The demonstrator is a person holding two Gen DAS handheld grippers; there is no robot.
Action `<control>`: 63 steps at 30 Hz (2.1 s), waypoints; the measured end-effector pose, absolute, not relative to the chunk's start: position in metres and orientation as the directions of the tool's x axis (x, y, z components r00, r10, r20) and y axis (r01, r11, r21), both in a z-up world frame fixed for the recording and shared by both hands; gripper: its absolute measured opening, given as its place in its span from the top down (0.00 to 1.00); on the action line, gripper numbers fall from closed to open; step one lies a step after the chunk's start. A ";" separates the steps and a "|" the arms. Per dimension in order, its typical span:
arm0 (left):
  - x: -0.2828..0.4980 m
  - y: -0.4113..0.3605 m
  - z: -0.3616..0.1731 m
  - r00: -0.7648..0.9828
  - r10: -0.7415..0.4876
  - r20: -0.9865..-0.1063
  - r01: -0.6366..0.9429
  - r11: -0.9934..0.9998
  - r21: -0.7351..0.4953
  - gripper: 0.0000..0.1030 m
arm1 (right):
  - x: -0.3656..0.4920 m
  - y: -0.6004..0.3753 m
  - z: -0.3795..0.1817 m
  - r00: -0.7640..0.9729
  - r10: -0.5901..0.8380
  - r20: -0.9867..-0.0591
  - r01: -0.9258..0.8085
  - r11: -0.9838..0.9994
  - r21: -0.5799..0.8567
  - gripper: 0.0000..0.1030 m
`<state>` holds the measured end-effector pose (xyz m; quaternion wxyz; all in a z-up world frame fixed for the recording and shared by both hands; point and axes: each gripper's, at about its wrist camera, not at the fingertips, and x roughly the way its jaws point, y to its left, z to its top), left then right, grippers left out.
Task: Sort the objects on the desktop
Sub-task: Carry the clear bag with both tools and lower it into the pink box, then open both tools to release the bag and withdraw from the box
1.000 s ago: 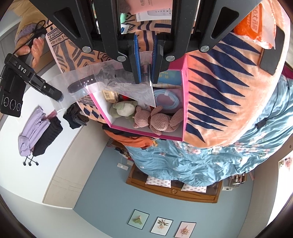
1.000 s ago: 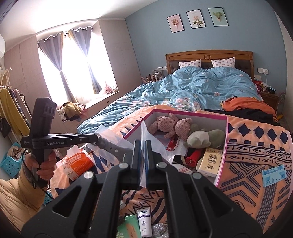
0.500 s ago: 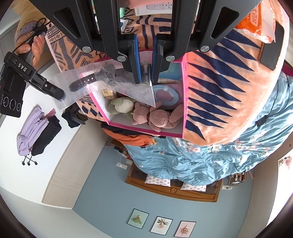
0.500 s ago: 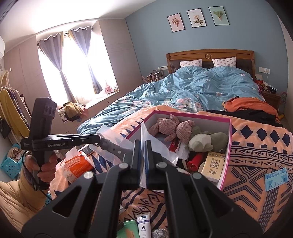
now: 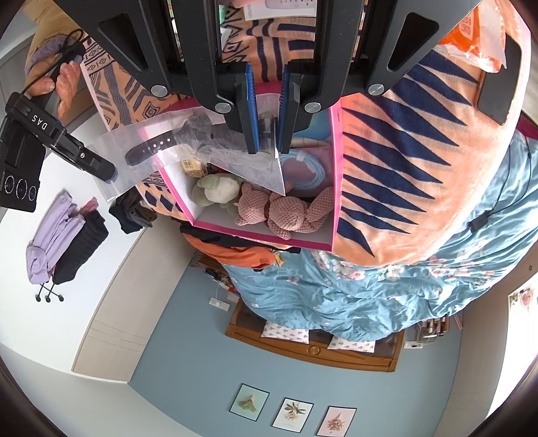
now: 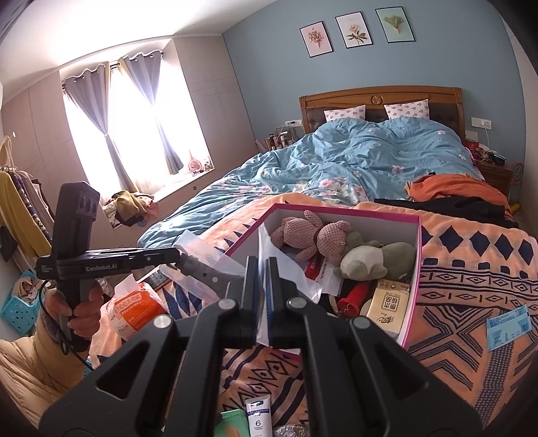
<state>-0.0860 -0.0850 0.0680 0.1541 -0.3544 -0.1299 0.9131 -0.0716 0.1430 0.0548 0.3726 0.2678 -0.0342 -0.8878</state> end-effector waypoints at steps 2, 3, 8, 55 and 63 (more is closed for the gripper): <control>-0.089 -0.084 0.068 -0.703 0.368 -0.609 -0.187 -0.921 -0.341 0.90 | -0.074 0.144 0.055 -0.579 -0.680 -0.450 0.641 -0.721 0.265 0.95; -0.091 -0.084 0.067 -0.703 0.366 -0.610 -0.185 -0.922 -0.339 0.90 | -0.075 0.144 0.054 -0.579 -0.680 -0.450 0.640 -0.721 0.266 0.95; -0.099 -0.081 0.064 -0.705 0.357 -0.613 -0.175 -0.925 -0.337 0.90 | -0.081 0.143 0.052 -0.577 -0.677 -0.457 0.634 -0.724 0.272 0.95; -0.136 -0.070 0.012 -0.637 0.263 -0.724 -0.096 -0.960 -0.264 0.90 | -0.132 0.155 -0.004 -0.541 -0.619 -0.570 0.526 -0.778 0.345 0.95; -0.136 -0.073 0.007 -0.630 0.245 -0.737 -0.081 -0.965 -0.251 0.90 | -0.135 0.166 -0.010 -0.552 -0.582 -0.597 0.497 -0.805 0.325 0.95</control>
